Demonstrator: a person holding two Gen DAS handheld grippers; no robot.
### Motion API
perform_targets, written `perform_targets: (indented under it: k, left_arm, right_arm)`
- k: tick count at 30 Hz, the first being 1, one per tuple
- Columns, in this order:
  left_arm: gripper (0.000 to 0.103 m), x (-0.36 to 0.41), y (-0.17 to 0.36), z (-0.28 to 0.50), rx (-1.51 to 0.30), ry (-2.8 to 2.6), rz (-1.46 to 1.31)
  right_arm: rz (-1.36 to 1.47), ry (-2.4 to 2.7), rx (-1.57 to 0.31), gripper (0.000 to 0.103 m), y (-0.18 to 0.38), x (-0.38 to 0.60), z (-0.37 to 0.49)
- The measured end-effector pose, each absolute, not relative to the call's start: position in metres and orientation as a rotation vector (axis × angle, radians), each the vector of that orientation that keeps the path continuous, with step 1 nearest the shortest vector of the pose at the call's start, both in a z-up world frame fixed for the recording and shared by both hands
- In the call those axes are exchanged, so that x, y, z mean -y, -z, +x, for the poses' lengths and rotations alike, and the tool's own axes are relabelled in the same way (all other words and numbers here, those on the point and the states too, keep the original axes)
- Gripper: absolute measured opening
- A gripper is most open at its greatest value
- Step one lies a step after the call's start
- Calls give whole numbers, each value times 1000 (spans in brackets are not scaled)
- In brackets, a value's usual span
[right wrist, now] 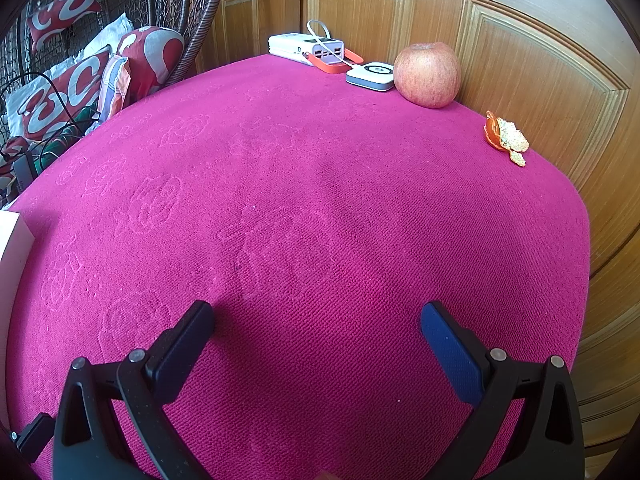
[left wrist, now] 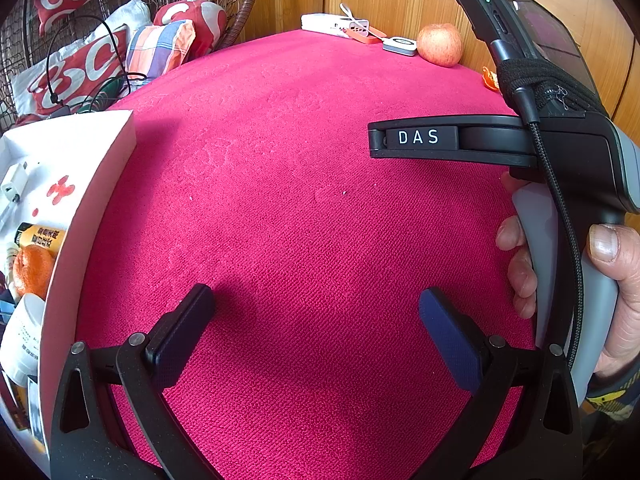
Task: Organize rigid objects
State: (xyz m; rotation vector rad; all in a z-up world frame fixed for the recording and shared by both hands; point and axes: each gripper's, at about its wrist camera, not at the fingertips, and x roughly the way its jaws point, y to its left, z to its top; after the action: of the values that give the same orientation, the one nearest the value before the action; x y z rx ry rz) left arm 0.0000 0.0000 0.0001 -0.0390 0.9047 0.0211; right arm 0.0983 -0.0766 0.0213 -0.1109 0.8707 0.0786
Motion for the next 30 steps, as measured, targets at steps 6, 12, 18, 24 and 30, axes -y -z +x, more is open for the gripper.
perform_targets:
  k: [6, 12, 18, 24, 30]
  left_arm:
    - [103, 0, 0, 0, -905, -21, -39]
    - [103, 0, 0, 0, -905, -21, -38]
    - [103, -1, 0, 0, -904, -21, -38]
    - [103, -1, 0, 0, -904, -21, -38]
    - [103, -1, 1, -1, -904, -21, -38]
  right_arm:
    - [-111, -79, -870, 103, -21, 77, 98]
    - [-111, -78, -871, 103, -22, 78, 98]
    - [-111, -79, -871, 103, -21, 77, 98]
    - [-111, -78, -871, 103, -21, 76, 99]
    - [-111, -79, -872, 103, -22, 81, 101]
